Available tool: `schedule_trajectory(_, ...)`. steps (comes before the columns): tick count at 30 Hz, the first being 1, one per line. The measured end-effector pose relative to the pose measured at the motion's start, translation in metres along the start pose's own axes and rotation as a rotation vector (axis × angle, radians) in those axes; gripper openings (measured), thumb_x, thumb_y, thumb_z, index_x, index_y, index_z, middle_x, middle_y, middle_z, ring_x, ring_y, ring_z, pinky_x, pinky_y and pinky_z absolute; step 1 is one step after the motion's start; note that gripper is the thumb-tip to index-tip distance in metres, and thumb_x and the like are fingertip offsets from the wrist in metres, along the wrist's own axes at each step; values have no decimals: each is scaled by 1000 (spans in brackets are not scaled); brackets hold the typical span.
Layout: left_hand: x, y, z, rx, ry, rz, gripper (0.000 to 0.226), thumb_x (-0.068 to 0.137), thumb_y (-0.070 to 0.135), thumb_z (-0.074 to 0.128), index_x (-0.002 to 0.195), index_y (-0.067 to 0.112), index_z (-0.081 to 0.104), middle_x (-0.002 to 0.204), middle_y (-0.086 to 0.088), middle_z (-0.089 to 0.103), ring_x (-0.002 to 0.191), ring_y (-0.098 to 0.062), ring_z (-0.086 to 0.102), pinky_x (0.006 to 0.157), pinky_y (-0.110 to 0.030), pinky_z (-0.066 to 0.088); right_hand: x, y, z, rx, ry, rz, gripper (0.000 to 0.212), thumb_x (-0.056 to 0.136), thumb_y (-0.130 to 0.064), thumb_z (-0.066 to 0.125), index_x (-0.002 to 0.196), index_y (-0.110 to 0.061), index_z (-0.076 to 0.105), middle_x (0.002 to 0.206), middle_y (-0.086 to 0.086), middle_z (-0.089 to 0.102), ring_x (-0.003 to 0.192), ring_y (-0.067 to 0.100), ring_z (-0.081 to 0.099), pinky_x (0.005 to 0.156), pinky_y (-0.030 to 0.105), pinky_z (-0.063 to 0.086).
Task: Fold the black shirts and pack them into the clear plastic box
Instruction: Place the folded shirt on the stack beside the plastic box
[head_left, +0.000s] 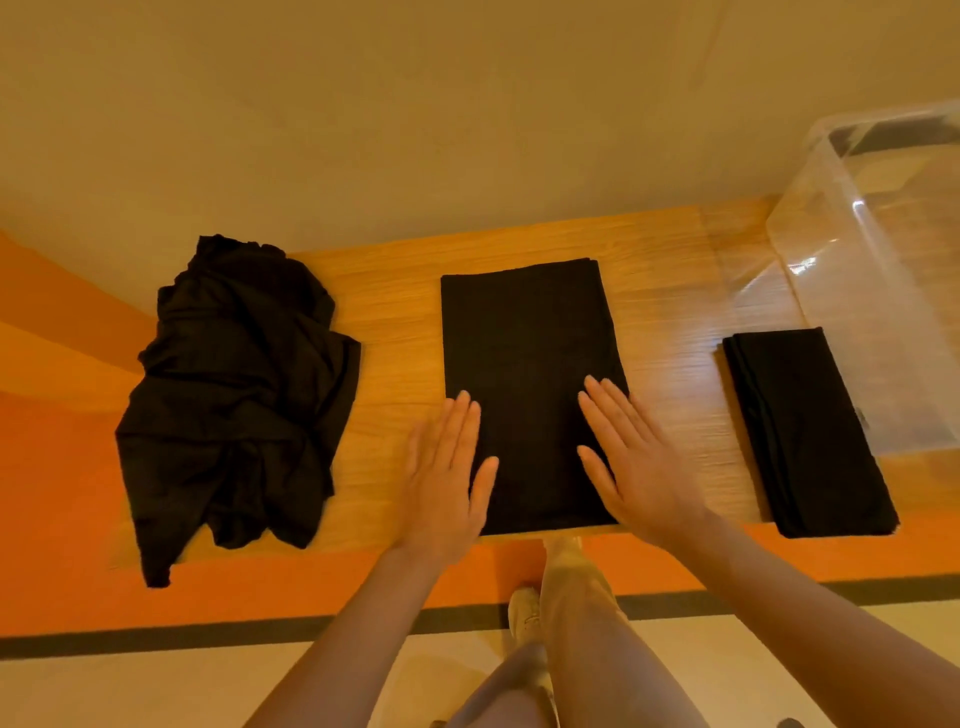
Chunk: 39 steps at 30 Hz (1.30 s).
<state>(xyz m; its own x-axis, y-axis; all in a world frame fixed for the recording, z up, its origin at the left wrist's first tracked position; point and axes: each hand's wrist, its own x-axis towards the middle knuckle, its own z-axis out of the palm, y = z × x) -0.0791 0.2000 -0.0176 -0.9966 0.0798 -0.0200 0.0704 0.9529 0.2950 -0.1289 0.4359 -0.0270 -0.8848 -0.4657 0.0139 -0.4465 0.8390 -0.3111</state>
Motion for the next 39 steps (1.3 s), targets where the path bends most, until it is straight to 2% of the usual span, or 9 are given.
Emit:
schedule_trajectory(3,-29,19,9,14,-81,292,66,99,55,32,153,20,21,161,1,15,149,-14,8,118,-40,11,-35,-11,10,2,-103,-79,59,102,-49,20,151,-17,22,160,0,16,148,10,3,119,37,12)
schedule_trajectory(8,-59,9,28,269,-160,263,89,79,44,74,148,11,28,156,-8,21,144,-22,25,117,-43,25,-73,-3,19,-157,-163,-109,72,97,-59,29,152,-13,17,160,5,15,149,18,5,117,39,10)
schedule_trajectory(11,-67,-2,29,318,-107,241,93,71,14,83,146,8,28,153,-11,30,142,-23,29,114,-40,28,-81,8,21,-224,-122,-117,68,94,-31,47,150,-10,14,158,11,21,148,20,2,117,38,7)
schedule_trajectory(14,-72,-8,25,322,-24,278,85,65,7,87,139,7,46,144,-13,46,135,-24,42,110,-40,34,-86,14,19,-247,-51,-89,91,71,6,68,148,-8,21,155,12,25,147,21,6,116,35,3)
schedule_trajectory(18,-77,-12,20,311,48,329,73,60,1,88,127,5,60,134,-14,57,125,-25,54,103,-41,42,-94,20,17,-281,33,-144,88,63,13,68,142,-5,35,149,15,37,141,27,29,120,39,17)
schedule_trajectory(23,-83,-19,18,217,80,356,68,52,-8,88,116,3,67,122,-16,65,114,-26,63,95,-43,52,-101,24,13,-193,48,-172,71,64,8,78,130,-5,56,138,14,53,130,26,47,101,45,46)
schedule_trajectory(31,-81,-14,7,52,183,417,18,85,10,65,102,7,72,104,-8,72,100,-17,68,89,-33,53,-99,19,0,20,190,-163,34,79,-5,76,112,-9,70,120,9,67,114,23,62,92,38,52)
schedule_trajectory(36,-84,-6,4,-84,203,339,21,91,17,52,98,9,70,94,-3,70,92,-14,64,85,-29,49,-105,14,-12,160,144,-91,31,82,-7,72,112,-12,69,111,5,70,105,18,65,90,30,51)
schedule_trajectory(39,-89,-1,0,-181,257,278,20,87,17,52,95,8,68,92,-3,67,91,-14,60,85,-26,46,-109,7,-23,468,91,134,27,86,-9,68,111,-21,67,104,-8,66,99,1,61,89,19,49)
